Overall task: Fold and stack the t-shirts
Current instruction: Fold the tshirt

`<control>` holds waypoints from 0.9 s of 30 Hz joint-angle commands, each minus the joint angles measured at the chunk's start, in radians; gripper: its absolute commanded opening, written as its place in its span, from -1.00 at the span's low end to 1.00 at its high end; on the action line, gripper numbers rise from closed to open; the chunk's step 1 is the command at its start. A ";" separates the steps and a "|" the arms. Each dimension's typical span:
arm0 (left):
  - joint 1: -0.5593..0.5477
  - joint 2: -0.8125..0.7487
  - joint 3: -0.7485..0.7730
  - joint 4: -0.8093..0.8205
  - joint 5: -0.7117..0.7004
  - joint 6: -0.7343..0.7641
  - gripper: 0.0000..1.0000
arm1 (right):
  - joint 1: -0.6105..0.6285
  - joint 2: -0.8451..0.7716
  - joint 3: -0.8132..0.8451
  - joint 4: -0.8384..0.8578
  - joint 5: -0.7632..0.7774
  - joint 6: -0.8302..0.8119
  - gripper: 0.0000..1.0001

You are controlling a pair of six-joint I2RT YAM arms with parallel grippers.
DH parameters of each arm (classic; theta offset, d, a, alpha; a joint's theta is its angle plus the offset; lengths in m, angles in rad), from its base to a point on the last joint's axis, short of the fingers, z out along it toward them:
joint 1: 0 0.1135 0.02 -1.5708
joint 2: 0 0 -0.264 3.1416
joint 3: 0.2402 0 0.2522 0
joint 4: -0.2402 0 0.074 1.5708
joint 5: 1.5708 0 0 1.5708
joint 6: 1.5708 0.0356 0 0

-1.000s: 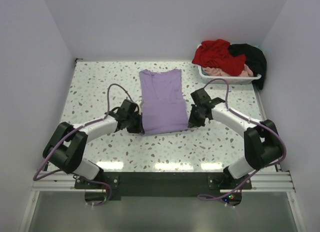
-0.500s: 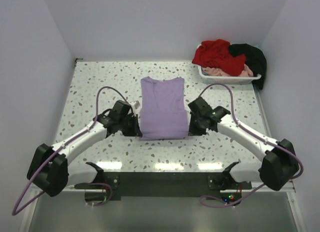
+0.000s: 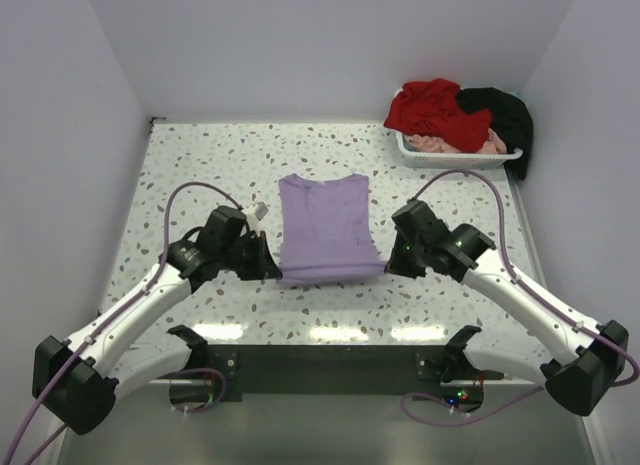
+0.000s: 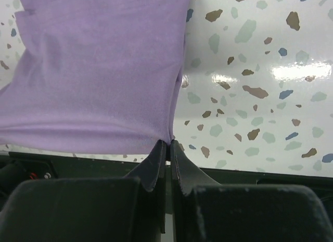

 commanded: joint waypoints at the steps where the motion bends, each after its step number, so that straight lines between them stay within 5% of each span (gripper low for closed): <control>1: 0.006 0.029 0.057 -0.016 -0.019 -0.027 -1.00 | -0.005 0.015 0.063 -0.078 0.109 0.005 -1.00; 12: 0.032 0.249 0.241 0.064 -0.036 0.028 -1.00 | -0.026 0.205 0.283 -0.034 0.230 -0.068 -1.00; 27: 0.181 0.517 0.410 0.158 0.093 0.103 -1.00 | -0.186 0.551 0.600 0.042 0.160 -0.214 -1.00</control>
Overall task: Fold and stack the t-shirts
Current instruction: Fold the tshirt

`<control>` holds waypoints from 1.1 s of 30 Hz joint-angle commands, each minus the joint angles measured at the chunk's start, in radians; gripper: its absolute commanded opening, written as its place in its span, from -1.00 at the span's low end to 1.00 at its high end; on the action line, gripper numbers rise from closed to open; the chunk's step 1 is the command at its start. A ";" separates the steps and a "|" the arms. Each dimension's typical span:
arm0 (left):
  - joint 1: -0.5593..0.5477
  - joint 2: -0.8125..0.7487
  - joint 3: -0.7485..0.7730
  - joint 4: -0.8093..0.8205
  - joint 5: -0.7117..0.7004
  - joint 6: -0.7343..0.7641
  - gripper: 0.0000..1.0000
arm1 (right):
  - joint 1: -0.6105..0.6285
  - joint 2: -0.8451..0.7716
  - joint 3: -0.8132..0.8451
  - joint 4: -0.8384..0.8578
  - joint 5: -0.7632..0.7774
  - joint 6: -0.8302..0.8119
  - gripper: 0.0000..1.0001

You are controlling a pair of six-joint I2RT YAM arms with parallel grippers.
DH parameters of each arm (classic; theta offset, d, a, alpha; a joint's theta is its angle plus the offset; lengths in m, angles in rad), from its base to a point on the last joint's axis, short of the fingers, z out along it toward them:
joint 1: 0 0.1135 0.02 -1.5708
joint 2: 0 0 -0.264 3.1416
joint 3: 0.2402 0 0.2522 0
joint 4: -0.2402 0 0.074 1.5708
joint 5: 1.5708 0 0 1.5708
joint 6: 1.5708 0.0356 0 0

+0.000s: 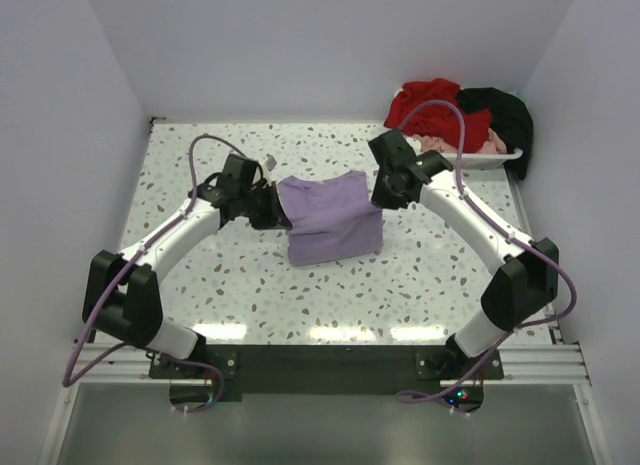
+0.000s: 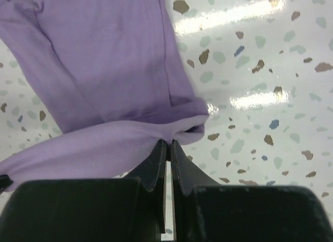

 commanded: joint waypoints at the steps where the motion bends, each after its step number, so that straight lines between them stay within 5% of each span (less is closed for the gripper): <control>1: 0.041 0.049 0.106 0.044 0.035 0.053 -1.00 | -0.031 0.052 0.109 0.040 0.001 -0.060 -1.00; 33: 0.170 0.493 0.442 0.117 0.062 0.021 -1.00 | -0.163 0.619 0.703 0.040 -0.141 -0.180 -1.00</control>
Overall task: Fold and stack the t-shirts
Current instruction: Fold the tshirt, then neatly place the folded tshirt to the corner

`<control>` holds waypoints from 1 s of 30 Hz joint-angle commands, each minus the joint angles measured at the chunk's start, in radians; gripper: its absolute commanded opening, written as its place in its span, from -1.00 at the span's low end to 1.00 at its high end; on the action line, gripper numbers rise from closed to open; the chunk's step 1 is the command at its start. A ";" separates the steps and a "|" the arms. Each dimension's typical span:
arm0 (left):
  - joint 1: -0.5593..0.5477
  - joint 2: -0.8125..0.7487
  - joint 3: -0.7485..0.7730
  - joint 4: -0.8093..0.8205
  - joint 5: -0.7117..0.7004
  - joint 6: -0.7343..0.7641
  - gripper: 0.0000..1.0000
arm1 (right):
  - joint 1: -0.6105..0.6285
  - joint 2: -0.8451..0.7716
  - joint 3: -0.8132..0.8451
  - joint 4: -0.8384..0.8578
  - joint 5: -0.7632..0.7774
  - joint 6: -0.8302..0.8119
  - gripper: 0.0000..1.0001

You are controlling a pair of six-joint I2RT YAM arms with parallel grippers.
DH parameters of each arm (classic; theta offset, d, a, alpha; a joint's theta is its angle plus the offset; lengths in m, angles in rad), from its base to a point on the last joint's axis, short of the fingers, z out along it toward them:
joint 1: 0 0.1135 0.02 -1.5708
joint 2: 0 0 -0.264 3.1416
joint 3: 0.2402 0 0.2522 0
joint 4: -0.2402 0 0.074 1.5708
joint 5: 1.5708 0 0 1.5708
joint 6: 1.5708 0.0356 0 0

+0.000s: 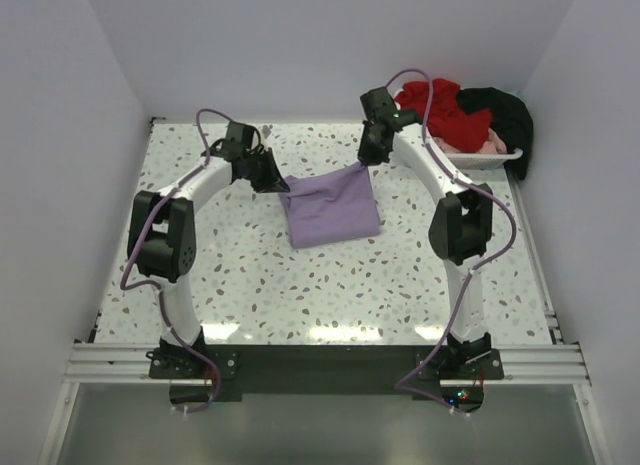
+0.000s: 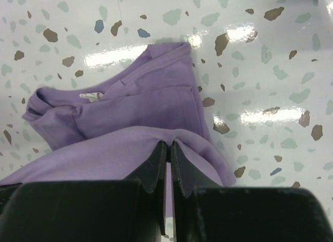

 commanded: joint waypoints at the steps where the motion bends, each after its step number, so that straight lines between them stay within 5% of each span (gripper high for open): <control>1: 0.014 0.036 0.055 0.055 -0.002 -0.013 -1.00 | -0.017 0.027 0.065 0.026 -0.026 -0.025 -1.00; 8: 0.022 0.062 0.073 0.065 -0.068 -0.046 -1.00 | -0.026 0.083 0.108 0.029 -0.050 -0.036 -1.00; 13: 0.022 0.050 0.081 0.056 -0.155 -0.059 -0.43 | -0.035 0.104 0.131 0.039 -0.092 -0.043 -0.96; 14: 0.022 0.045 0.084 0.056 -0.167 -0.059 -0.13 | -0.033 0.106 0.134 0.042 -0.104 -0.054 -0.61; 16: 0.022 0.027 0.084 0.065 -0.200 -0.059 0.15 | -0.033 0.110 0.141 0.061 -0.148 -0.066 -0.10; 17: 0.022 0.021 0.083 0.068 -0.213 -0.056 0.28 | -0.033 0.109 0.146 0.062 -0.155 -0.074 0.35; 19: 0.022 -0.001 0.077 0.074 -0.241 -0.043 0.55 | -0.033 0.100 0.139 0.072 -0.156 -0.083 0.67; 22: 0.019 -0.018 0.052 0.082 -0.241 -0.016 0.70 | -0.033 0.046 0.073 0.108 -0.156 -0.106 0.87; 30: -0.006 -0.045 -0.107 0.154 -0.135 0.015 0.71 | -0.035 -0.138 -0.222 0.214 -0.202 -0.120 0.88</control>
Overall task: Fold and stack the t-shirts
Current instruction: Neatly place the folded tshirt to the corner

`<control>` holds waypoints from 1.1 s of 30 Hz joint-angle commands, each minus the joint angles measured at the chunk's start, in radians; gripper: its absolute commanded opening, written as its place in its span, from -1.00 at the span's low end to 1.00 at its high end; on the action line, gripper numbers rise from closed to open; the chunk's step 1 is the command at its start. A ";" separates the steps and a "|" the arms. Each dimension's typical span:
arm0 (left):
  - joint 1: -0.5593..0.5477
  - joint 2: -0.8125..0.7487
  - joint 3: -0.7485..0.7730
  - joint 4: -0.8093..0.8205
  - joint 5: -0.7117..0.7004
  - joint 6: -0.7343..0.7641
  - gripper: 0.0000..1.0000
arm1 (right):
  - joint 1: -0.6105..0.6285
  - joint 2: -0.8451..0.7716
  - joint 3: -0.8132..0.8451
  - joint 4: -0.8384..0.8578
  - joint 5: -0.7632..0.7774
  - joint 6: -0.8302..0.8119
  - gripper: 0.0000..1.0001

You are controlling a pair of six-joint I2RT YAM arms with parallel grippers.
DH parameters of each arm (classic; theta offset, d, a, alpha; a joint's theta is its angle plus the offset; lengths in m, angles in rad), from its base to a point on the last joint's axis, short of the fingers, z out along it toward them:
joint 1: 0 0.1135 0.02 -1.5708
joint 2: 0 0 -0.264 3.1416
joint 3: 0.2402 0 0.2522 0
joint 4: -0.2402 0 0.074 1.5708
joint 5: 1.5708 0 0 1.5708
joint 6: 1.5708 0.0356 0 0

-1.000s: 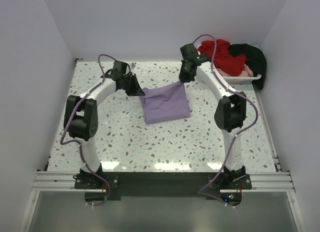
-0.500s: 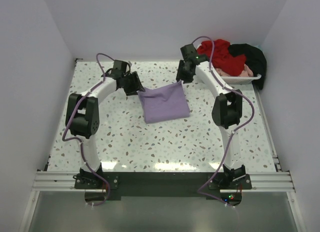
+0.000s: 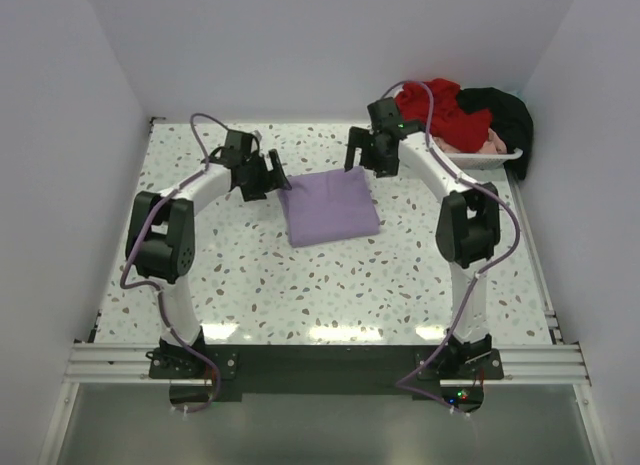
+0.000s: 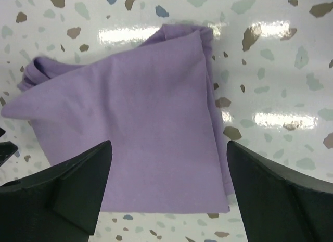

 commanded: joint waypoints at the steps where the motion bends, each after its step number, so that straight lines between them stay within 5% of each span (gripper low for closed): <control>1: -0.022 -0.057 -0.083 0.083 0.060 0.033 0.71 | -0.003 -0.139 -0.099 0.078 -0.031 -0.012 0.88; 13: -0.054 -0.043 -0.197 0.188 0.120 -0.030 0.56 | -0.002 -0.308 -0.316 0.115 -0.022 0.003 0.87; 21: -0.077 -0.001 -0.209 0.194 0.121 -0.045 0.27 | -0.003 -0.348 -0.356 0.111 -0.016 0.006 0.87; 28: -0.087 0.029 -0.198 0.160 0.095 -0.039 -0.24 | -0.002 -0.361 -0.368 0.111 -0.016 0.017 0.86; 31: -0.087 0.031 -0.189 0.120 0.049 -0.027 -0.80 | -0.002 -0.366 -0.377 0.112 -0.014 0.020 0.86; 33: -0.085 0.028 -0.186 0.113 0.038 -0.027 -0.99 | -0.002 -0.369 -0.387 0.114 -0.013 0.020 0.86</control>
